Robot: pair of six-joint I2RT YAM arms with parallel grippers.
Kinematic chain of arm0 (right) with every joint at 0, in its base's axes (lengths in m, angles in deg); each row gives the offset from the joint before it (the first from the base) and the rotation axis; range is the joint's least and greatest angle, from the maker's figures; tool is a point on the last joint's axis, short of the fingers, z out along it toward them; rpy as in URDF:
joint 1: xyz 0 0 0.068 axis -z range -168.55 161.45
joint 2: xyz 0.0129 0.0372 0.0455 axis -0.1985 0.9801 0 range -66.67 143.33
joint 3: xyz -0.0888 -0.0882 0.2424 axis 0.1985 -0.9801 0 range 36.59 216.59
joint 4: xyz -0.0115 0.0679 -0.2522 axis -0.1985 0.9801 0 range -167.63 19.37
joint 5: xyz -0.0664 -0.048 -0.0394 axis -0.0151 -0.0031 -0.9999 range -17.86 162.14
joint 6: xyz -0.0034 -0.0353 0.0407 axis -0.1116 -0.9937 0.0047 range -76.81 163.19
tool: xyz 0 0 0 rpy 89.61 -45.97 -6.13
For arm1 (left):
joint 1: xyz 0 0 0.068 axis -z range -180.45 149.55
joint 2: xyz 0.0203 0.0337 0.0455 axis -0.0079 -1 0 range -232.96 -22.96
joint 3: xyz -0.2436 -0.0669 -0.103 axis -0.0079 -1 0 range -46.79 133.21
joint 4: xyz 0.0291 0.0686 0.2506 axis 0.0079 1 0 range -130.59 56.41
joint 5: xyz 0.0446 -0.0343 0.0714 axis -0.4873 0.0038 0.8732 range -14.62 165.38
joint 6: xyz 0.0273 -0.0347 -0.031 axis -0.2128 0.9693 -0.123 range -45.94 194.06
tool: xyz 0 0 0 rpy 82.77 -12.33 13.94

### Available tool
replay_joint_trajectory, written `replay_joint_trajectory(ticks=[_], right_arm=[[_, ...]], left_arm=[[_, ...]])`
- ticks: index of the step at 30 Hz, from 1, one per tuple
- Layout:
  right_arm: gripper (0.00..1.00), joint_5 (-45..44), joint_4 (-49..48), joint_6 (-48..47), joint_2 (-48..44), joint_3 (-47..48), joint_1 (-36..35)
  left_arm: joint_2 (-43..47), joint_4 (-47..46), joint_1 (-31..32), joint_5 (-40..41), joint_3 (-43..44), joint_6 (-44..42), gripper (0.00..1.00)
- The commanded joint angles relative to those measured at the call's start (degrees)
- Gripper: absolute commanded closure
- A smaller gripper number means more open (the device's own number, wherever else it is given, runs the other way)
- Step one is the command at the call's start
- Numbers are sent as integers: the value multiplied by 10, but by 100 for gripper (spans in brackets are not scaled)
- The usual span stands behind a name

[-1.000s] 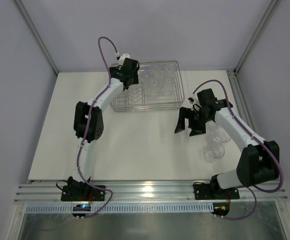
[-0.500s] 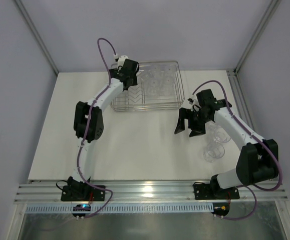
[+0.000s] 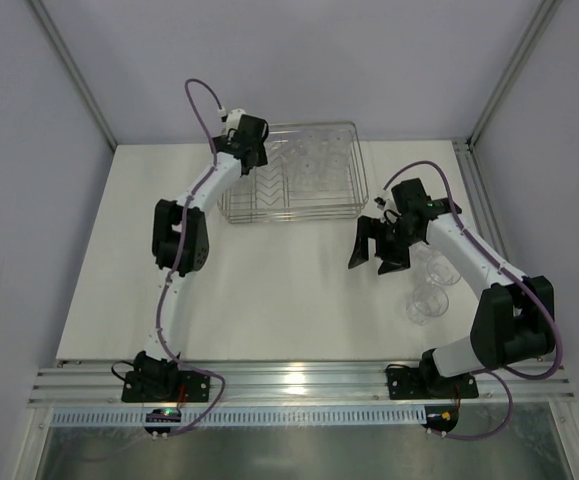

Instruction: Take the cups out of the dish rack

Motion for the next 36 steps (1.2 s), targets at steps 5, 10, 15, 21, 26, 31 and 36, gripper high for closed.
replay_joint_trajectory(ticks=[5, 10, 15, 21, 26, 31, 36], right_arm=[[10, 4, -7, -10, 6, 5, -3], [11, 5, -8, -10, 9, 5, -3], [12, 6, -14, -8, 9, 4, -2], [13, 10, -17, -5, 8, 5, -3], [13, 18, -28, 3, -1, 4, -3], [13, 31, -58, 23, -15, 10, -3], [13, 43, -72, 36, -14, 26, -4]], left_arm=[[4, -43, -3, -57, -6, 7, 2], [14, -54, -2, -81, -16, 5, 22], [38, -61, 1, -74, -40, -12, 38], [54, -41, 1, -78, -44, -10, 82], [117, -26, 1, -85, -61, -5, 100], [199, -43, 0, -98, -115, 3, 100], [261, -55, -3, -105, -168, 4, 100]])
